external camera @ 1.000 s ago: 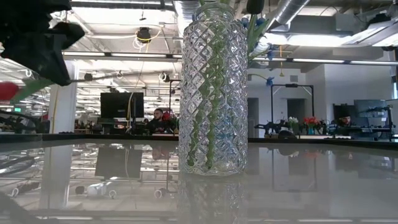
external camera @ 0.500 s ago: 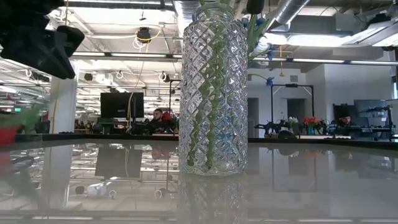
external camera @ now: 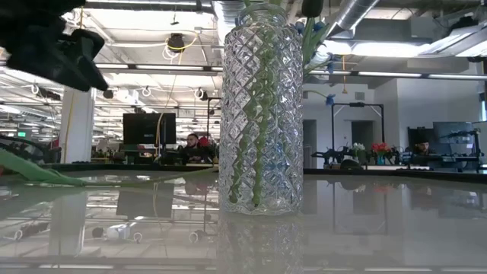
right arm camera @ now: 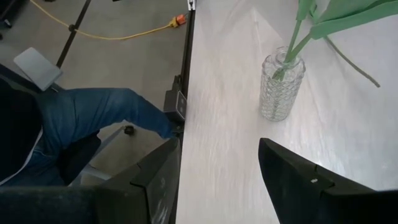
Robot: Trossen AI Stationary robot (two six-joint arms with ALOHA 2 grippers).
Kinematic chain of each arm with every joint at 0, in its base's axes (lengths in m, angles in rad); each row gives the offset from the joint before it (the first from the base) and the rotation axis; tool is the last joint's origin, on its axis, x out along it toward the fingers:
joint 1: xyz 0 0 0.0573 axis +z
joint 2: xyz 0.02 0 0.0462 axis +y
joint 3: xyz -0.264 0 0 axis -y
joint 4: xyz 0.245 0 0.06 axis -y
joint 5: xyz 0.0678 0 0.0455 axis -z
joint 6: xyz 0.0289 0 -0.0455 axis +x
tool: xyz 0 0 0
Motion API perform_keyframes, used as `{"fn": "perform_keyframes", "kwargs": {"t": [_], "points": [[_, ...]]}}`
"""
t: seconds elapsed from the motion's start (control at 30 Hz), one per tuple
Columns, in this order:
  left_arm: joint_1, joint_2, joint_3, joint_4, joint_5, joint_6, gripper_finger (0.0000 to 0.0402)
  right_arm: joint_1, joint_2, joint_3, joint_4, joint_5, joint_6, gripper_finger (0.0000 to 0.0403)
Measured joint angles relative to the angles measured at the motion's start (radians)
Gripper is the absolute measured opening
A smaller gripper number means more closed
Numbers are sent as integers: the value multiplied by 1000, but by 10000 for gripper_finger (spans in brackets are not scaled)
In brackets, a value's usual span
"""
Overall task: Sort flowers into vase by color
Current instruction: Put the red flower into the transparent vase
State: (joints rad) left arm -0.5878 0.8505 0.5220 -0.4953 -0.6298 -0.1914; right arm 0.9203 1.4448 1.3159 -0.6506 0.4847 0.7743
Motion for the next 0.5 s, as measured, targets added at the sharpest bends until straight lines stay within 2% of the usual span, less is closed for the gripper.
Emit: {"fn": "perform_keyframes", "kwargs": {"t": [0.07, 0.13, 0.2, 0.27, 0.37, 0.43, 0.5], "points": [[12, 24, 0, 31, -73, -175, 158, 0, 0, 0, -1, 0, 0, 243], [33, 51, 0, 67, -100, -417, 158, 0, 0, 0, 0, 1, -12, 243], [61, 70, 0, 83, -47, -656, 158, 0, 0, 0, 0, 2, -22, 243], [88, 87, 0, 101, 71, -826, 158, 0, 0, 0, 0, 2, -23, 243], [117, 123, 0, 108, 212, -987, 158, 0, 0, 0, 0, 3, -23, 243], [120, 154, 0, 122, 229, -1061, 158, 0, 0, 0, 0, 4, -23, 243], [120, 192, 0, 161, 235, -1045, 158, 0, 0, 0, 0, 7, -23, 243]]}}
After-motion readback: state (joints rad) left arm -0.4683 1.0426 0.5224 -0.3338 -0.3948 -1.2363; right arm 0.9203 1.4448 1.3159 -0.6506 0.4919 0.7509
